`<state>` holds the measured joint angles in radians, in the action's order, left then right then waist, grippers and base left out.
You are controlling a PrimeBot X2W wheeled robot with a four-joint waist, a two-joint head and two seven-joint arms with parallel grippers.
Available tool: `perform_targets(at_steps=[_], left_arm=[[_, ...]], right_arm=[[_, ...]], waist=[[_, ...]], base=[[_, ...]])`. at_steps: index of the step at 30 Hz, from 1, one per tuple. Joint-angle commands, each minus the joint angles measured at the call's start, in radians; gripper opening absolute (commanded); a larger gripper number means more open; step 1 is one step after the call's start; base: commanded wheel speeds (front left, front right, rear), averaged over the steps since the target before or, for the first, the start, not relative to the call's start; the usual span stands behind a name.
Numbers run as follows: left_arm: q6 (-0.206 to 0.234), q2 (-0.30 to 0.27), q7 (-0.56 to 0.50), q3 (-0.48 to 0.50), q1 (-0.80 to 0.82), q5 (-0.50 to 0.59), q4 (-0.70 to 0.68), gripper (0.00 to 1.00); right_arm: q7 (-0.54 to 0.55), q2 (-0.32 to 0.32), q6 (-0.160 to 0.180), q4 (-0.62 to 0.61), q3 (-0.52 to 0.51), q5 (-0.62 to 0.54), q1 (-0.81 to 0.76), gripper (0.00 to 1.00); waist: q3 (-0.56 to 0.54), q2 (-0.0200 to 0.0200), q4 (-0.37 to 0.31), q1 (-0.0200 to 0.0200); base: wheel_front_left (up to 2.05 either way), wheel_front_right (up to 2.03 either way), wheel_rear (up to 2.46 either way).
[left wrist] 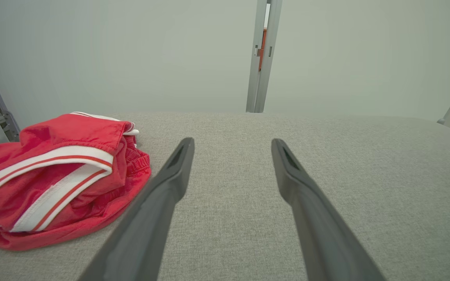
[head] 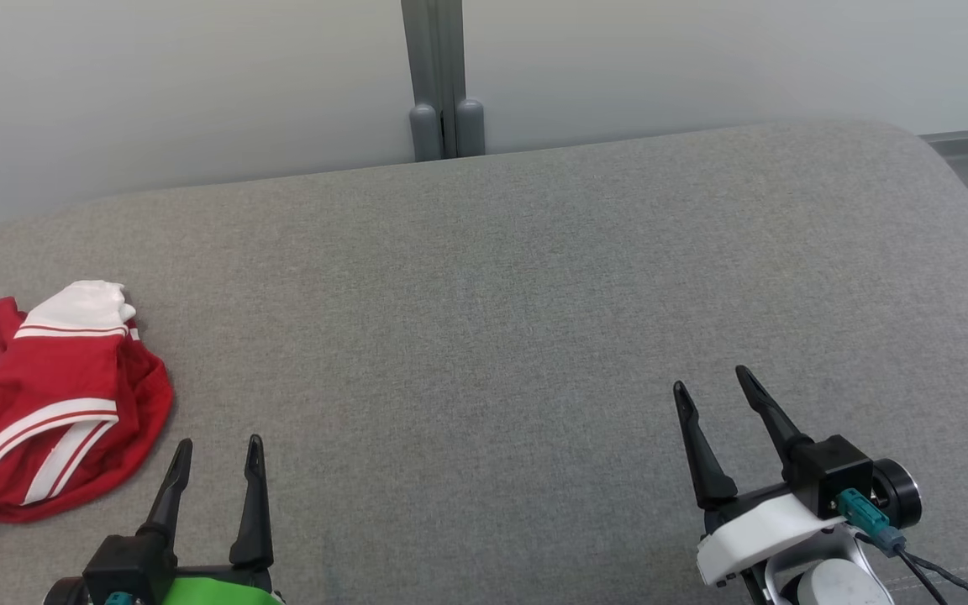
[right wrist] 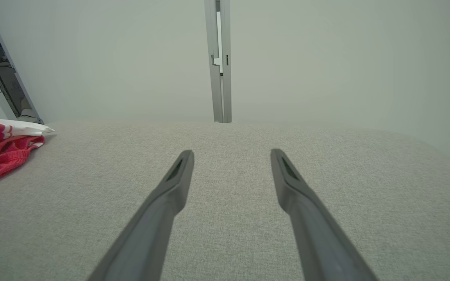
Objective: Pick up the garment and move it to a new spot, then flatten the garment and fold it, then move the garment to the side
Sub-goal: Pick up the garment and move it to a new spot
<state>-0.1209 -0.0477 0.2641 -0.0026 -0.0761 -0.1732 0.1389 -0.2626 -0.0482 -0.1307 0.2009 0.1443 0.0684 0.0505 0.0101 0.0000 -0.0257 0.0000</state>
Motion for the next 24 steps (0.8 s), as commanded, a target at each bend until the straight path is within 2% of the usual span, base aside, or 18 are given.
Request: perform_targets(at_steps=[1,24], left_arm=[[-0.001,-0.005,0.001,0.004,0.003,0.001,0.002,1.00],[0.000,-0.005,0.001,0.017,-0.014,-0.019,-0.001,1.00]], right_arm=[[-0.003,-0.004,0.000,0.002,-0.002,0.005,0.002,1.00],[-0.003,-0.004,0.000,0.011,0.012,0.024,-0.001,1.00]], waist=[[-0.001,0.0000,0.000,0.0000],[-0.015,0.0000,0.010,0.0000]], base=[[0.00,0.00,0.00],[0.00,0.00,0.00]])
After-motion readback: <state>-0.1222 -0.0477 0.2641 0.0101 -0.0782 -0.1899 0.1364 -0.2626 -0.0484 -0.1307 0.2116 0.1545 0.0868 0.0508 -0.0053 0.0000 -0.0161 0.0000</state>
